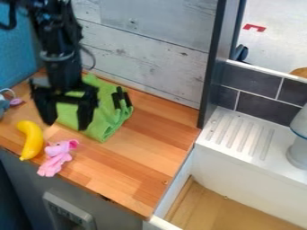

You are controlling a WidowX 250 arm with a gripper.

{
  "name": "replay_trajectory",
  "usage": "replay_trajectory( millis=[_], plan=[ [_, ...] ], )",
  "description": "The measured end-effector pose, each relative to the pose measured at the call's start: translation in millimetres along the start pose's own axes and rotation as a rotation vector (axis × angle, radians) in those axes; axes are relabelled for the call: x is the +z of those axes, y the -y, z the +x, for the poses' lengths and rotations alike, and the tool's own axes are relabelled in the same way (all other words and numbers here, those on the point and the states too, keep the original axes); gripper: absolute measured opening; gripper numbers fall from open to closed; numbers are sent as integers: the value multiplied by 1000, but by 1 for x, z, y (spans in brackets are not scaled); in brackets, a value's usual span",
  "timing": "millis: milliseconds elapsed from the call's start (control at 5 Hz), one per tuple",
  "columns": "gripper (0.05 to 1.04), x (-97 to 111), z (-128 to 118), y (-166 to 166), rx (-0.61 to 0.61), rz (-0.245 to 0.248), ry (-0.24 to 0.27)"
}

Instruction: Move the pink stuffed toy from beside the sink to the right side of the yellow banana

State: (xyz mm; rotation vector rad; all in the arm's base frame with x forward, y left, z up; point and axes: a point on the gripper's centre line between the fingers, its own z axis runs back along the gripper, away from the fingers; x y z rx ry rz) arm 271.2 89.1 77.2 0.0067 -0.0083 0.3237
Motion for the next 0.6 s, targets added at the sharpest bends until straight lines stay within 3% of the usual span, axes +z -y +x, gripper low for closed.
replay_trajectory(
  millis=[200, 400, 600],
  plan=[
    [1001, 24, 23, 5, -62, 35, 76],
    [1001, 22, 38, 10, -142, 94, 87],
    [1001, 20, 41, 10, -197, 100, 36]
  ],
)
